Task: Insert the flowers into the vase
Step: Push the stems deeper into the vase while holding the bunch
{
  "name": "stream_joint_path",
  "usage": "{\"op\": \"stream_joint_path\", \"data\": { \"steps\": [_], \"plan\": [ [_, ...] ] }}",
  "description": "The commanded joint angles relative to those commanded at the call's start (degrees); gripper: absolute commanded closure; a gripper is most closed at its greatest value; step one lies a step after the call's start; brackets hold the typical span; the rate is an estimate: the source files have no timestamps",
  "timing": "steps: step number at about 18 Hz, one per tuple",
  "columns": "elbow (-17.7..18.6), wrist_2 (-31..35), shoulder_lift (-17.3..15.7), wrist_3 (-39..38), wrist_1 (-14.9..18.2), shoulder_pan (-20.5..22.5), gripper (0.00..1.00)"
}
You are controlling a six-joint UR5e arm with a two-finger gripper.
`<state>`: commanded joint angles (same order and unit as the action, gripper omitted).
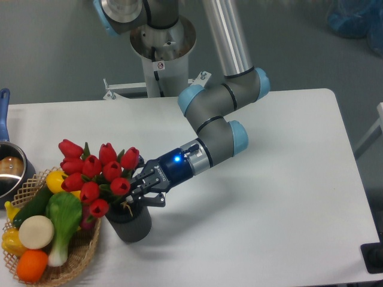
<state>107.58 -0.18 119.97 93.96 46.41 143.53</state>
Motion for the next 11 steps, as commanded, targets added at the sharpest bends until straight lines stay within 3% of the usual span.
{"op": "stream_joint_path", "data": {
  "steps": [11],
  "plan": [
    [0.4, 0.0, 0.0, 0.1, -0.1, 0.0, 0.74]
  ]
}}
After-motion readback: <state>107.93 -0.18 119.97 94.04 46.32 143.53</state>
